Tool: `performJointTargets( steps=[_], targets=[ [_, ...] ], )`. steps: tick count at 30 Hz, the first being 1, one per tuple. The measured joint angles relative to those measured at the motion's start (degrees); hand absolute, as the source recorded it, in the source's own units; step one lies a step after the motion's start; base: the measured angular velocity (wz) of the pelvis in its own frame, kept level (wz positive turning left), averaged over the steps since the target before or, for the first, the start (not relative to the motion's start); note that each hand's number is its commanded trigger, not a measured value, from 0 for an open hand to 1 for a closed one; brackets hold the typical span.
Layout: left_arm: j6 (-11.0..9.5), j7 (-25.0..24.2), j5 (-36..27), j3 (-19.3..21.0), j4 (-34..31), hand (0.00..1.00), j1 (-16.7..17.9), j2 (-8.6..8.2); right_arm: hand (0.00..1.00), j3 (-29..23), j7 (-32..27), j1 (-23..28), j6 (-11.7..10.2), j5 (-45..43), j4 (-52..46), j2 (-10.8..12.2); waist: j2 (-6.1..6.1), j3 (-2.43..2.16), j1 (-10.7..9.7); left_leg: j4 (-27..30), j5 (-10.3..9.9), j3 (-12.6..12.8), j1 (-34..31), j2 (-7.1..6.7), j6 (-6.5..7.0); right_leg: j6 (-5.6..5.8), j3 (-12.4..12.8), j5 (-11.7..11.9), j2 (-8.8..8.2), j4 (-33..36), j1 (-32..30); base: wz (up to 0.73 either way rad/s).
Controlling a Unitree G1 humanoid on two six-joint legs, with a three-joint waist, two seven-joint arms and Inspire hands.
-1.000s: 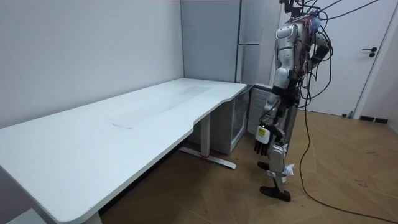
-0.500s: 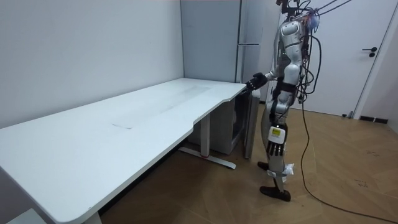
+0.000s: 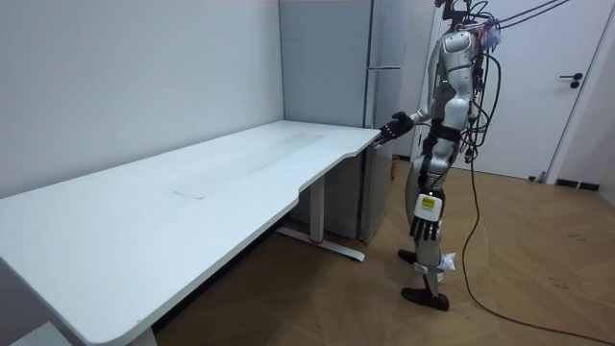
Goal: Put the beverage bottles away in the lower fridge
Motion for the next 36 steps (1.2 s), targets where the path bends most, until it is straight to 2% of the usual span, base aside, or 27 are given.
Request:
performJointTargets(
  steps=[3,6,7,12,14,16,18,22,24,25,32,36],
  targets=[
    [-0.1,0.08,0.01,0.15,-0.01,0.0,-0.46,0.03,0.0,-0.08,0.05,-0.21,0.33,-1.8,0.0,-0.04,-0.84,-0.16,-0.12,0.54,0.02,0.12,0.01,-0.02,-0.01,0.0,0.17,0.0,-0.05,-0.02,0.11,0.0],
    [-0.31,-0.02,0.02,0.2,0.08,0.0,-0.6,0.29,0.0,-0.39,0.2,-0.41,0.63,-3.19,0.0,-0.06,-1.28,-0.04,-0.6,0.7,0.02,0.13,0.01,-0.04,0.0,0.02,0.01,0.01,-0.15,-0.08,0.31,0.02],
    [-0.32,-0.18,0.05,0.68,0.15,0.0,-0.46,0.31,0.0,-1.4,1.19,-0.4,1.1,-5.55,0.1,0.01,-1.35,-0.04,-1.53,0.7,0.02,0.11,0.08,-0.03,0.0,0.07,-0.04,-0.03,-0.18,-0.12,0.48,0.1],
    [-0.52,-1.18,0.0,2.58,0.1,0.0,0.26,0.77,0.0,-5.09,8.56,-0.51,1.03,-13.06,3.44,-0.04,-1.24,0.03,-2.86,0.79,0.01,-0.02,0.11,-0.05,-0.01,0.29,-0.36,-0.31,-0.3,-0.27,0.93,0.09],
    [-0.56,-1.48,0.02,2.95,0.11,0.0,0.58,1.54,0.0,-5.85,12.62,-0.57,-0.2,-16.38,7.27,-0.06,-1.46,-0.13,-3.73,0.83,0.0,-0.1,0.08,-0.01,-0.02,0.3,-0.46,-0.39,-0.28,-0.38,1.08,0.08],
    [-0.64,-1.61,0.16,5.12,0.13,0.0,0.6,1.86,0.0,-7.46,16.26,-0.3,-0.99,-21.74,15.37,-0.18,-1.9,-0.47,-4.84,0.76,-0.01,-0.51,0.07,-0.04,-0.01,0.36,-1.02,-0.35,-0.35,-0.86,1.49,0.1],
    [-0.65,-1.55,0.36,5.9,0.54,0.0,0.51,2.02,0.0,-9.21,17.52,0.12,-1.01,-26.38,23.28,-0.27,-1.95,-0.58,-5.65,0.73,-0.02,-0.86,0.24,-0.09,0.0,0.46,-1.73,-0.28,-0.49,-1.22,2.05,0.13],
    [-0.59,-1.47,0.09,6.76,1.97,0.0,0.18,2.21,0.0,-11.21,19.23,-0.39,-0.73,-33.25,39.7,-0.08,-1.84,-0.58,-6.53,0.51,-0.02,-0.55,0.9,-0.06,0.01,0.46,-1.36,-0.3,-0.37,-1.15,2.32,-0.06],
    [-0.6,-1.47,0.09,6.88,1.87,0.0,0.11,2.21,0.0,-13.7,20.5,-1.2,-0.8,-33.14,44.2,1.22,-1.81,-0.54,-6.85,0.69,-0.02,0.12,0.91,0.01,0.01,0.38,-0.82,-0.23,-0.36,-1.13,2.09,-0.13],
    [-0.61,-1.48,0.15,7.12,1.7,0.0,0.06,2.2,0.0,-14.6,21.02,-2.33,-0.86,-33.54,46.34,1.63,-1.77,-0.54,-7.69,0.75,-0.03,0.06,0.91,0.0,0.01,0.4,-0.46,-0.24,-0.39,-1.15,2.12,-0.05],
    [-0.58,-0.94,0.56,8.43,1.57,0.0,0.16,2.24,0.0,-15.85,19.5,-3.04,-0.56,-33.48,49.82,1.73,-1.2,-0.42,-7.82,0.51,-0.21,0.24,1.53,0.14,-0.08,0.36,-0.18,-0.25,0.02,-1.06,2.41,-0.02],
    [-0.15,1.53,0.5,9.53,1.62,0.0,-0.07,1.59,0.0,-19.38,14.35,-5.67,-0.56,-33.78,56.21,3.8,-1.09,-0.27,-7.95,0.55,-0.21,0.14,2.38,0.0,-0.07,0.41,-0.21,-0.4,-0.07,-1.12,3.29,0.01]
  ],
)
